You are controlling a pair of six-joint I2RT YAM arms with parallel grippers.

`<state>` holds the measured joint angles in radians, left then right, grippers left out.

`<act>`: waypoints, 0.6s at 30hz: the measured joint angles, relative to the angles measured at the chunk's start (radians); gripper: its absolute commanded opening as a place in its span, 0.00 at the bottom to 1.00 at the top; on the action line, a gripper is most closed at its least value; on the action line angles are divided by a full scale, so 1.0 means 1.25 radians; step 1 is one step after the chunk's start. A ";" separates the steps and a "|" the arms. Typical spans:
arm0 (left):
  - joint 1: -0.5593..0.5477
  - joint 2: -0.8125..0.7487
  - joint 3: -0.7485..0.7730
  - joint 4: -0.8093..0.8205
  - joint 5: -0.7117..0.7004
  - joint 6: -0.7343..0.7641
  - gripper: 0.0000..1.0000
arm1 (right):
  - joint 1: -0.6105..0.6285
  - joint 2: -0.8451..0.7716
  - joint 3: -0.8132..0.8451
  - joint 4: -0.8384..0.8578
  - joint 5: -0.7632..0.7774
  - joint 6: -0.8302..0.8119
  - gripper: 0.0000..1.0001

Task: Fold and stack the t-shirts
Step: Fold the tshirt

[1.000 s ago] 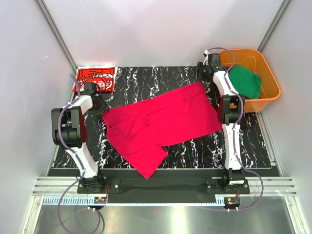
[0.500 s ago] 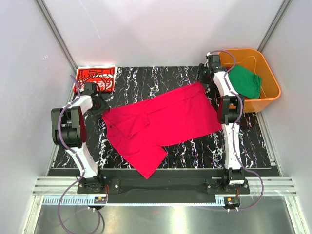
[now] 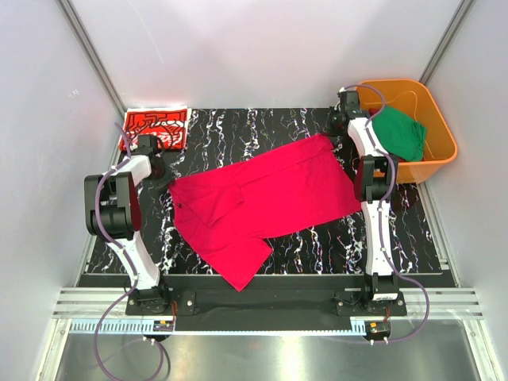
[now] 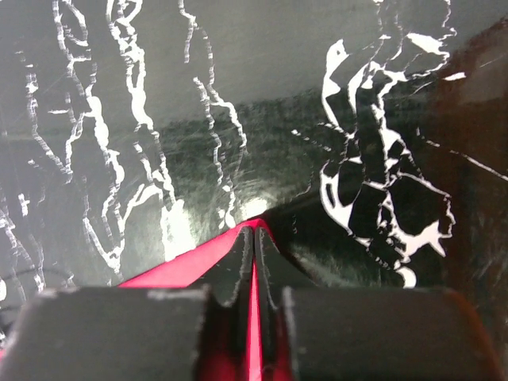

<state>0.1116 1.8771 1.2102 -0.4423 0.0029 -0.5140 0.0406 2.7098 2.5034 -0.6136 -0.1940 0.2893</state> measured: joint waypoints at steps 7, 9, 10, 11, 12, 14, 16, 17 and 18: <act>0.000 -0.001 0.000 0.005 -0.009 -0.015 0.01 | 0.000 -0.007 -0.049 0.076 0.050 0.060 0.00; 0.000 -0.001 0.000 0.007 -0.013 -0.021 0.00 | 0.002 -0.018 -0.074 0.103 0.071 0.078 0.00; 0.001 -0.001 0.000 0.008 -0.015 -0.023 0.00 | 0.002 -0.022 -0.082 0.110 0.081 0.087 0.00; 0.002 -0.001 0.000 0.009 -0.016 -0.027 0.00 | 0.003 -0.023 -0.084 0.112 0.086 0.092 0.00; 0.003 -0.001 0.000 0.009 -0.017 -0.028 0.00 | 0.003 -0.023 -0.084 0.114 0.091 0.098 0.00; 0.006 -0.001 0.000 0.013 -0.018 -0.033 0.00 | 0.003 -0.022 -0.081 0.113 0.100 0.106 0.00; 0.008 -0.001 0.000 0.015 -0.018 -0.037 0.00 | 0.003 -0.022 -0.076 0.106 0.106 0.112 0.00; 0.009 -0.001 0.000 0.015 -0.019 -0.040 0.00 | 0.003 -0.022 -0.076 0.105 0.108 0.114 0.00; 0.009 -0.001 0.000 0.016 -0.021 -0.043 0.00 | 0.003 -0.022 -0.076 0.104 0.113 0.119 0.00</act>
<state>0.1234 1.8755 1.2098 -0.4229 -0.0231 -0.5682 0.0444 2.6827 2.4084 -0.4835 -0.0532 0.4385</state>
